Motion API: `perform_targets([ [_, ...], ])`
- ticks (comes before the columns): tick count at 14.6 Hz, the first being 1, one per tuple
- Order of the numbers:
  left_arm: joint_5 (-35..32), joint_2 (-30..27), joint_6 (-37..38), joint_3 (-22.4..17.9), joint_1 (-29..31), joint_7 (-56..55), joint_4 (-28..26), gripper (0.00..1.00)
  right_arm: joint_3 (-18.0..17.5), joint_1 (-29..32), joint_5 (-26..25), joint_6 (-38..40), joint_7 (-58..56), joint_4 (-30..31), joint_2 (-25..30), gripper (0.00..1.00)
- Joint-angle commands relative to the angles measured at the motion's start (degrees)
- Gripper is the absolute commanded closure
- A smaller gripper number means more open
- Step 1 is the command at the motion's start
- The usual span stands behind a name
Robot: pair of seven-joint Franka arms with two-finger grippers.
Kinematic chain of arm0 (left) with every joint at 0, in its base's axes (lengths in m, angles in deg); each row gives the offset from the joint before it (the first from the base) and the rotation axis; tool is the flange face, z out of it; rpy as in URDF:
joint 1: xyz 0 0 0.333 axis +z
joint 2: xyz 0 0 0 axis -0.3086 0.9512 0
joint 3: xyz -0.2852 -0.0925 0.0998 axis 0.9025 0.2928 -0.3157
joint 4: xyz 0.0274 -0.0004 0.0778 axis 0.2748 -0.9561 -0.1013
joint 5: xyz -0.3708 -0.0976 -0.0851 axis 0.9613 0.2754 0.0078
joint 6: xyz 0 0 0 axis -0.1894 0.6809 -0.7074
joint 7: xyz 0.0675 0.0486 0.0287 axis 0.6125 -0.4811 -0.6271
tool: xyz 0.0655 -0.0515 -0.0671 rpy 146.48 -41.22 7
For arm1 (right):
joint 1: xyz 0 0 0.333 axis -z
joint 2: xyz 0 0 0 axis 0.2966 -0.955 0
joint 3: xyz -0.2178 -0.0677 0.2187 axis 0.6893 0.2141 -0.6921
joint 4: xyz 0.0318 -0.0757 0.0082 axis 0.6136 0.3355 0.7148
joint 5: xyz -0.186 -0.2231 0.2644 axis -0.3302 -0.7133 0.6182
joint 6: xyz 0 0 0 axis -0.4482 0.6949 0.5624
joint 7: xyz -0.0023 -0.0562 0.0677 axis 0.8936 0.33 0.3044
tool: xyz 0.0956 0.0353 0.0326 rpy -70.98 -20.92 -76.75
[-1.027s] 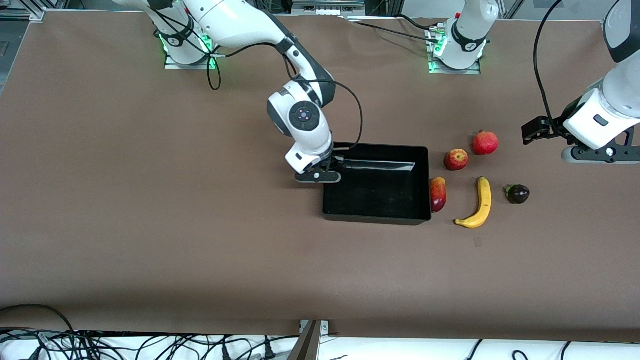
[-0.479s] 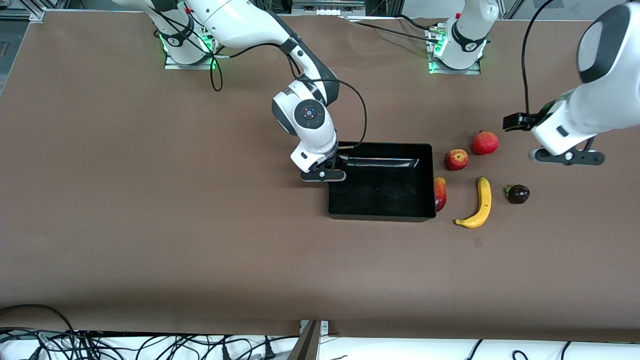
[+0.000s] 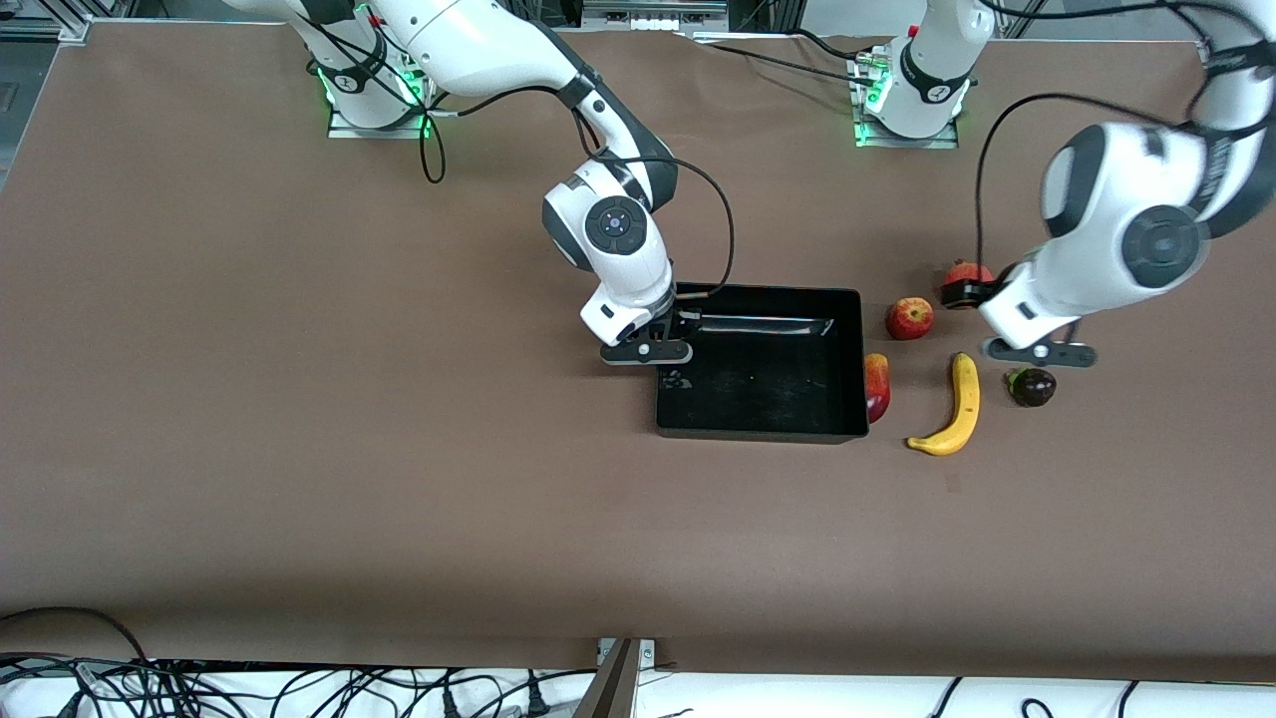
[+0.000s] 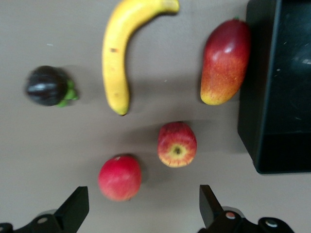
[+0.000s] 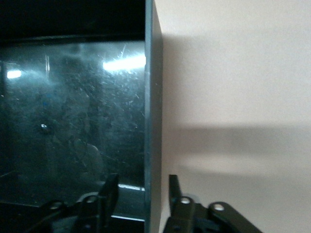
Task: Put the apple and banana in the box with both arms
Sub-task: 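Release the box with the right gripper while the left gripper reaches the apple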
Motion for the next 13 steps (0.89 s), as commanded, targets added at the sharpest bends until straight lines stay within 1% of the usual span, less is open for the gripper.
perform_targets([
  [1,0.6,-2.1,-13.5,2.2,-0.7,-1.4,-11.4,0.0,1.0,-0.1,0.5,2.8,-0.6,-1.5,1.6,0.0],
  [2,0.5,-1.1,-16.1,2.2,-0.7,-1.4,-12.8,0.0,2.1,0.0,0.4,4.6,-0.9,-1.5,3.3,0.0],
  [3,0.1,-0.5,-17.0,2.4,-0.7,-1.5,-13.2,0.0,3.8,0.0,0.3,6.6,-1.1,-1.5,5.6,0.0],
  [4,0.1,0.5,-18.0,2.4,-0.8,-1.8,-13.7,0.0,5.5,0.2,0.3,9.6,-1.3,-1.5,7.8,0.0],
  [5,0.0,1.4,-20.8,2.5,-0.9,-2.3,-14.6,0.0,7.4,0.4,0.3,12.9,-2.2,-1.5,10.0,0.0],
  [7,-0.1,4.2,-26.1,2.5,-0.9,-2.3,-15.7,0.0,12.1,0.5,0.7,17.8,-5.9,-1.4,13.6,0.0],
  [8,-0.7,5.9,-27.7,2.4,-0.8,-2.3,-15.6,0.0,14.3,0.5,1.1,20.1,-7.7,-1.5,15.7,0.0],
  [10,-1.2,7.9,-30.9,2.5,-0.3,-2.5,-15.7,0.0,17.6,0.8,1.3,26.2,-12.2,-1.0,19.3,0.0],
  [11,-1.2,8.4,-31.0,2.4,-0.3,-2.4,-15.7,0.0,19.5,0.9,1.4,28.9,-15.3,-0.8,21.4,0.0],
  [12,-1.3,8.5,-30.9,2.4,-0.3,-2.4,-15.7,0.32,21.2,1.0,1.4,31.8,-18.3,-0.1,23.7,0.0],
  [13,-1.3,8.5,-30.6,2.4,-0.1,-2.4,-15.7,0.51,22.7,1.0,1.4,34.6,-20.9,0.9,26.2,0.0],
])
